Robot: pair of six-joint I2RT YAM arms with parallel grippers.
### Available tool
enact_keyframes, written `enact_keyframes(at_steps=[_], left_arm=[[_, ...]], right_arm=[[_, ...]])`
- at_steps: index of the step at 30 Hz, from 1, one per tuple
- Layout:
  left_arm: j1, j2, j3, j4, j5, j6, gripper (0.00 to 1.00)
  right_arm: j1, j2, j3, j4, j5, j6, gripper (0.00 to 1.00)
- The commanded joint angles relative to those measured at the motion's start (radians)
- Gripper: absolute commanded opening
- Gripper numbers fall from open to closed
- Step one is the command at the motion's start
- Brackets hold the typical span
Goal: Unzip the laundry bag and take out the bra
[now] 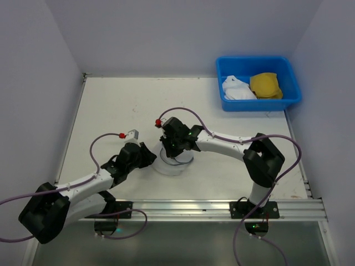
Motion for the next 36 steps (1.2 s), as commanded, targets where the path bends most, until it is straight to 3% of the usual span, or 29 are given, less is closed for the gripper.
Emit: enact_keyframes(at_steps=[1, 8, 14, 30, 36], left_arm=[[0.010, 0.075, -0.004, 0.047, 0.006, -0.003, 0.33], [0.008, 0.210, -0.010, 0.196, 0.062, -0.018, 0.09], [0.005, 0.305, 0.007, 0.262, 0.097, -0.051, 0.00], [0.002, 0.250, 0.030, 0.172, 0.030, -0.035, 0.00], [0.008, 0.198, 0.017, 0.100, -0.015, -0.043, 0.00]], right_arm=[[-0.001, -0.054, 0.010, -0.006, 0.009, -0.011, 0.00], [0.003, -0.125, 0.032, -0.068, 0.029, -0.031, 0.00], [0.035, -0.122, 0.105, -0.136, -0.059, -0.048, 0.00], [0.071, 0.176, 0.144, -0.131, -0.093, -0.103, 0.00], [0.062, 0.237, 0.153, -0.121, -0.113, -0.103, 0.06]])
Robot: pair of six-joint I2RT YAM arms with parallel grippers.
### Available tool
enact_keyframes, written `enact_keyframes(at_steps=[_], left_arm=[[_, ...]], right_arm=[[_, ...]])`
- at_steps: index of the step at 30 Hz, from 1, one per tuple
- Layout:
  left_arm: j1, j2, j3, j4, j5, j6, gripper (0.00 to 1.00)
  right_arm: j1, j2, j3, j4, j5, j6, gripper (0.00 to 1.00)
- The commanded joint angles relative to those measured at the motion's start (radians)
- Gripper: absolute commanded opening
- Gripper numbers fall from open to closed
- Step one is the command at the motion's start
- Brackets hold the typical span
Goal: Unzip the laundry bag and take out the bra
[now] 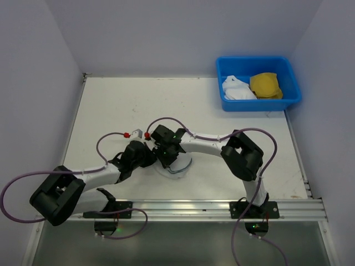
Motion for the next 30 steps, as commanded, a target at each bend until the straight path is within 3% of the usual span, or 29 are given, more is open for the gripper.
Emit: enact_keyframes(at_steps=[1, 4, 10, 15, 22, 27, 30], left_arm=[[0.011, -0.059, -0.004, -0.088, -0.077, -0.002, 0.00], [0.036, -0.120, 0.005, -0.166, -0.104, 0.008, 0.04], [0.129, -0.263, 0.049, -0.388, -0.146, 0.056, 0.25], [0.188, -0.413, 0.077, -0.537, -0.170, 0.097, 0.35], [0.197, -0.528, 0.175, -0.677, -0.200, 0.155, 0.58], [0.197, -0.570, 0.267, -0.746, -0.227, 0.188, 0.66], [0.197, -0.578, 0.310, -0.780, -0.235, 0.208, 0.75]], right_arm=[[-0.006, 0.039, 0.010, 0.013, -0.053, -0.015, 0.08], [-0.009, 0.053, 0.011, 0.013, -0.064, -0.012, 0.15], [-0.012, 0.043, 0.018, 0.016, -0.073, 0.000, 0.26], [-0.013, 0.000, 0.024, 0.018, -0.102, 0.010, 0.38], [-0.013, -0.092, 0.097, -0.046, -0.098, 0.003, 0.63], [-0.013, -0.169, 0.153, -0.068, -0.061, -0.009, 0.90], [-0.015, -0.186, 0.189, -0.097, -0.010, -0.021, 0.99]])
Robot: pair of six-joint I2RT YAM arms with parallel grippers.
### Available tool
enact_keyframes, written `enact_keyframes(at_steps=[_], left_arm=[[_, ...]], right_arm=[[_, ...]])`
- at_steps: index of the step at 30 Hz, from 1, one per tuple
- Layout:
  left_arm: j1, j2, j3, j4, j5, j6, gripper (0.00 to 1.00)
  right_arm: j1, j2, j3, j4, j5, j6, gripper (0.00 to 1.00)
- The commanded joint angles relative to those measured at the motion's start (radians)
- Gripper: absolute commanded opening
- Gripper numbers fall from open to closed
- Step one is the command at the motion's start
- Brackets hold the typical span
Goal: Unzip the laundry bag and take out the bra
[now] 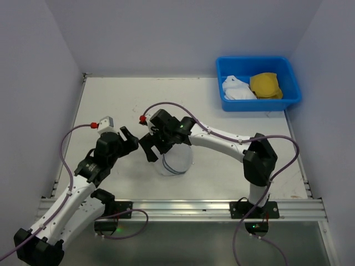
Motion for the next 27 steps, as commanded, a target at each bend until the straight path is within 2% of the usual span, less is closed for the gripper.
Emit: enact_keyframes(at_steps=[1, 3, 9, 12, 13, 15, 16, 20, 22, 26, 27], left_arm=[[0.008, -0.013, 0.076, -0.073, -0.045, 0.055, 0.79], [0.006, -0.016, 0.096, -0.082, -0.048, 0.061, 0.86], [0.006, 0.006, 0.139, -0.091, -0.057, 0.081, 0.96], [0.008, 0.026, 0.179, -0.094, -0.080, 0.105, 0.99], [0.006, 0.032, 0.201, -0.094, -0.085, 0.118, 0.99], [0.006, 0.050, 0.223, -0.094, -0.094, 0.131, 1.00], [0.008, 0.055, 0.246, -0.096, -0.097, 0.142, 1.00], [0.009, 0.063, 0.301, -0.109, -0.105, 0.164, 1.00], [0.011, 0.055, 0.343, -0.131, -0.107, 0.170, 1.00], [0.011, 0.007, 0.430, -0.200, -0.122, 0.196, 1.00], [0.011, -0.003, 0.448, -0.212, -0.137, 0.211, 1.00]], right_arm=[[-0.009, -0.068, 0.070, -0.047, 0.068, -0.025, 0.99], [-0.017, -0.076, 0.089, -0.050, 0.099, -0.028, 0.99], [-0.106, -0.105, 0.092, -0.047, 0.154, 0.003, 0.99], [-0.248, -0.196, 0.031, -0.013, 0.177, 0.055, 0.99], [-0.343, -0.260, -0.015, -0.002, 0.177, 0.070, 0.99], [-0.438, -0.343, -0.070, 0.016, 0.185, 0.090, 0.99], [-0.527, -0.389, -0.100, 0.031, 0.195, 0.107, 0.99], [-0.725, -0.687, -0.242, 0.041, 0.275, 0.127, 0.99], [-0.814, -0.784, -0.267, 0.010, 0.315, 0.129, 0.99], [-0.839, -1.004, -0.302, -0.039, 0.545, 0.095, 0.99], [-0.839, -1.076, -0.302, -0.051, 0.562, 0.077, 0.99]])
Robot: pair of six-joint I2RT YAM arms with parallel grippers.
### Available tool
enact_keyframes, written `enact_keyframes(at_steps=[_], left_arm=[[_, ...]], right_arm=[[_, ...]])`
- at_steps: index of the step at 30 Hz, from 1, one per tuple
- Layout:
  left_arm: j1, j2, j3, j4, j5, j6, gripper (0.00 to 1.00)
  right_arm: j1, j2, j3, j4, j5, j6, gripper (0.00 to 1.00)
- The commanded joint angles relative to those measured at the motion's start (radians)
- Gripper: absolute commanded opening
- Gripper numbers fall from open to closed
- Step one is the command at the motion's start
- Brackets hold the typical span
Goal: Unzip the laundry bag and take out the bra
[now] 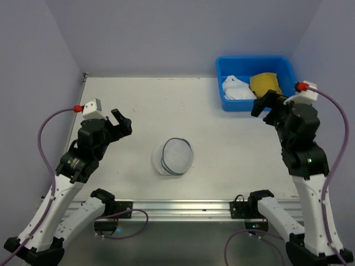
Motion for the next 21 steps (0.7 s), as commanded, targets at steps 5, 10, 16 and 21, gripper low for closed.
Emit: enact_keyframes(at_steps=[5, 10, 16, 21], left_arm=[[0.009, -0.111, 0.221, -0.112, -0.089, 0.121, 1.00], [0.008, -0.178, 0.311, -0.174, -0.173, 0.156, 1.00], [0.008, -0.270, 0.322, -0.200, -0.198, 0.202, 1.00], [0.008, -0.339, 0.295, -0.165, -0.181, 0.208, 1.00]], right_arm=[[0.004, -0.295, -0.013, -0.056, 0.171, -0.037, 0.99], [0.002, -0.465, -0.033, -0.044, 0.074, -0.080, 0.99], [0.002, -0.583, -0.070, -0.009, 0.028, -0.108, 0.99], [0.002, -0.666, -0.122, 0.022, 0.007, -0.123, 0.99]])
